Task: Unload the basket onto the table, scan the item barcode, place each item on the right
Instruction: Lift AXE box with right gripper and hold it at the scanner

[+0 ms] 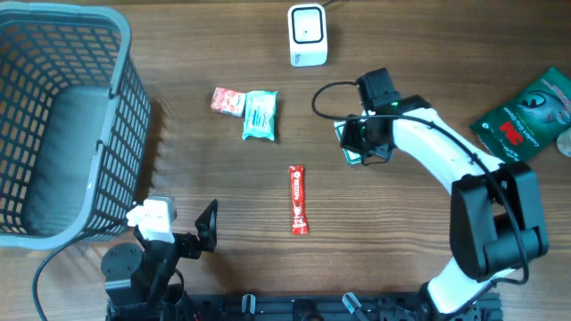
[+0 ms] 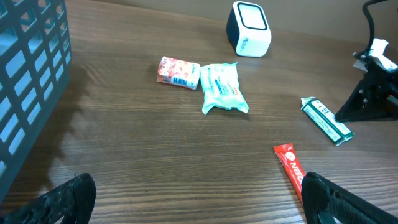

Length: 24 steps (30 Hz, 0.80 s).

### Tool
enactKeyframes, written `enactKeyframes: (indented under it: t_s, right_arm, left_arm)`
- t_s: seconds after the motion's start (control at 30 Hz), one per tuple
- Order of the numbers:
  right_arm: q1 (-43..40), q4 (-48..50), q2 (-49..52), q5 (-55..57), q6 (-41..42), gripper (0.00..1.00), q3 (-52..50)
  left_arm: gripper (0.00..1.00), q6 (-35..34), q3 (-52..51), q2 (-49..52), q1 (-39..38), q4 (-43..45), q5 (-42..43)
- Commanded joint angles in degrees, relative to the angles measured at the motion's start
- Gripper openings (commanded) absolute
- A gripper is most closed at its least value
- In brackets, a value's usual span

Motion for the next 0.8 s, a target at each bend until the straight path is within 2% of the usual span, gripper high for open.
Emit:
enactKeyframes:
  t_s: [0.0,0.03,0.07,0.1,0.13,0.17,0.2,0.23,0.53,0.67,0.77]
  right_arm:
    - [-0.8,0.2,-1.2,0.9,-7.0,0.06,0.8]
    - [-0.8,0.1,-1.2,0.7,-10.0,0.15,1.4]
    - [-0.8,-0.3,-1.2,0.7,-12.5,0.31,2.4]
    - [-0.8,-1.0,-1.3,0.7,-15.1,0.54,3.7]
    - [-0.8,-1.6,-1.4,0.8,-17.9,0.81,5.0]
    - [-0.8,-1.7,-1.4,0.8,-20.6,0.95,6.1]
    - [-0.8,-1.0,-1.4,0.8,-23.5,1.00,6.5]
    - [-0.8,0.0,-1.3,1.9,-25.8,0.99,6.5]
    - [2.4,3.7,3.1,6.8,-29.1,0.99,6.5]
    - [6.8,4.2,6.6,15.5,-29.1,0.99,6.5]
    - [7.8,4.6,10.0,19.3,-29.0,0.92,6.5]
  left_arm:
    - [1.00,0.9,-0.2,-0.2,0.3,0.2,0.5]
    - [1.00,0.9,-0.2,-0.2,0.3,0.2,0.5]
    - [1.00,0.9,-0.2,-0.2,0.3,0.2,0.5]
    - [1.00,0.9,-0.2,-0.2,0.3,0.2,0.5]
    - [1.00,0.9,-0.2,-0.2,0.3,0.2,0.5]
    - [1.00,0.9,-0.2,-0.2,0.3,0.2,0.5]
    - [1.00,0.9,-0.2,-0.2,0.3,0.2,0.5]
    - [1.00,0.9,-0.2,-0.2,0.3,0.2,0.5]
    - [1.00,0.9,-0.2,-0.2,0.3,0.2,0.5]
    - [1.00,0.9,-0.2,-0.2,0.3,0.2,0.5]
    - [1.00,0.9,-0.2,-0.2,0.3,0.2,0.5]
